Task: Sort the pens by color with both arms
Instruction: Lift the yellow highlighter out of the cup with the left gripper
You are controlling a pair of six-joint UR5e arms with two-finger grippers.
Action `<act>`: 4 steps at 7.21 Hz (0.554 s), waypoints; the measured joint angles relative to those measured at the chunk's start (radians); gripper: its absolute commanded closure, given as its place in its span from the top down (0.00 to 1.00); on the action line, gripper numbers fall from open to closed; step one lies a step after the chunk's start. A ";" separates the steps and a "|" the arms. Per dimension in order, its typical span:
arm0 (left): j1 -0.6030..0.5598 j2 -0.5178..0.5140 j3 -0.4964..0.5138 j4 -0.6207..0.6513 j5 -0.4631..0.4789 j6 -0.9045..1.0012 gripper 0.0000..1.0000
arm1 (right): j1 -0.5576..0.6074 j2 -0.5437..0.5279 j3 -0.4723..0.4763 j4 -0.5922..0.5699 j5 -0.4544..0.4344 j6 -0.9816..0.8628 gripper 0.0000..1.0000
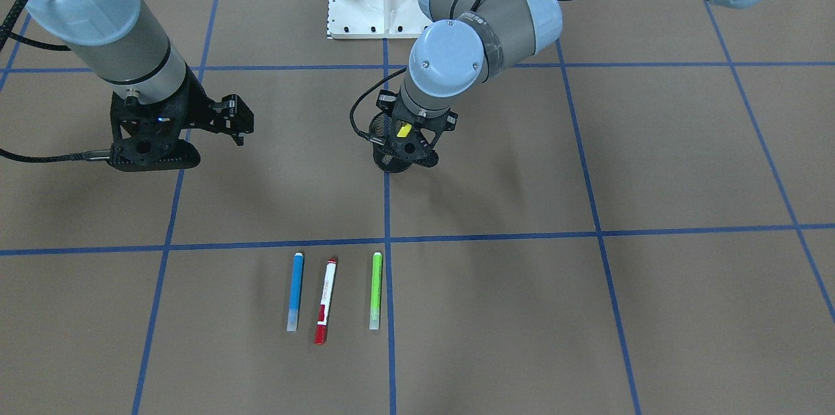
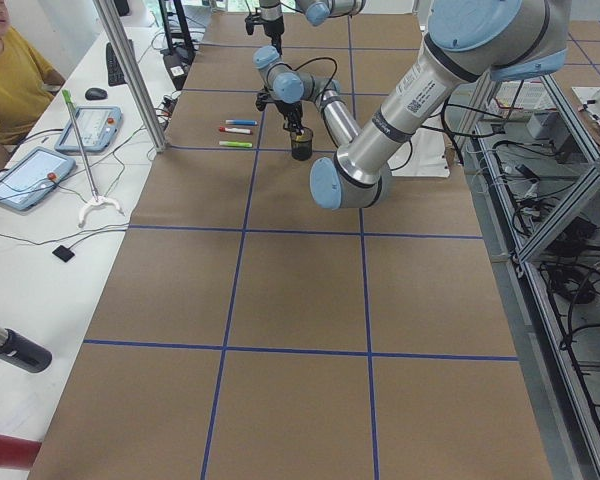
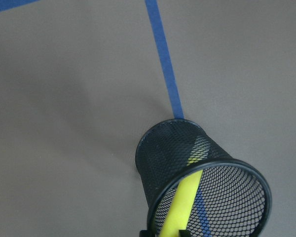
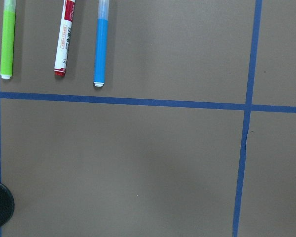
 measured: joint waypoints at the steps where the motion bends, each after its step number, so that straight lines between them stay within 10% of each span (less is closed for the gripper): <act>1: -0.018 0.004 -0.032 0.014 0.001 -0.004 0.00 | 0.000 0.001 0.001 0.001 -0.001 0.001 0.99; 4: -0.095 0.007 -0.158 0.097 -0.001 -0.012 0.00 | 0.000 0.003 0.000 0.004 -0.004 0.006 0.99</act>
